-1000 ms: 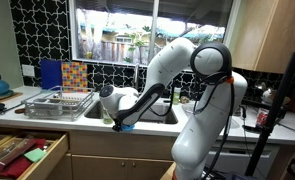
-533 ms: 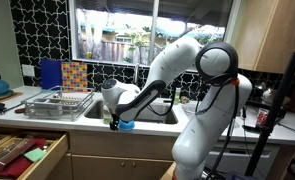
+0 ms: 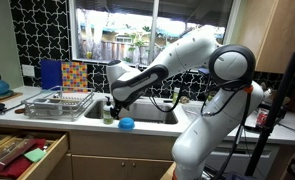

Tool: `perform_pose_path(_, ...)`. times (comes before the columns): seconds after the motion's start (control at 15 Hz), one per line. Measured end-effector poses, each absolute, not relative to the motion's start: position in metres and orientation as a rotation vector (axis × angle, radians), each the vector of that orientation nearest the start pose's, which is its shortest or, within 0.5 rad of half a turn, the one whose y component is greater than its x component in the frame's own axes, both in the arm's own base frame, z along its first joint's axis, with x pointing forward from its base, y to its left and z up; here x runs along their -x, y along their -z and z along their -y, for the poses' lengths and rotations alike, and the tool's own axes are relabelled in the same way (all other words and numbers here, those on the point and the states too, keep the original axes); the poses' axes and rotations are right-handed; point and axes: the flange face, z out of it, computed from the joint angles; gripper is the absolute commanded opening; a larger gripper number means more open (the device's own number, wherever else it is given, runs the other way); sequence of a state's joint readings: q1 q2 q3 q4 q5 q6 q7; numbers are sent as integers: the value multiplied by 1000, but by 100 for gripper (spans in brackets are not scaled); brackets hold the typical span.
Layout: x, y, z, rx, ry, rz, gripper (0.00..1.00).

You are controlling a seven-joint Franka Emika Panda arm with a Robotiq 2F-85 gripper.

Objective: Pick up the upside down positioned blue bowl and rinse it under the running tap before putting it down in its original position

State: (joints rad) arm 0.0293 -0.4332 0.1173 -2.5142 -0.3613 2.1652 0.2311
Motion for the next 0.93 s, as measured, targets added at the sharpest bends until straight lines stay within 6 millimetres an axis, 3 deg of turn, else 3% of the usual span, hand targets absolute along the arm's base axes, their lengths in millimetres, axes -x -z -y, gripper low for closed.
perform_pose_path(0.47,-419,-512,-13,3273,193,-317,100)
perform_pose_path(0.93,-425,-536,10,3155,280,-758,100)
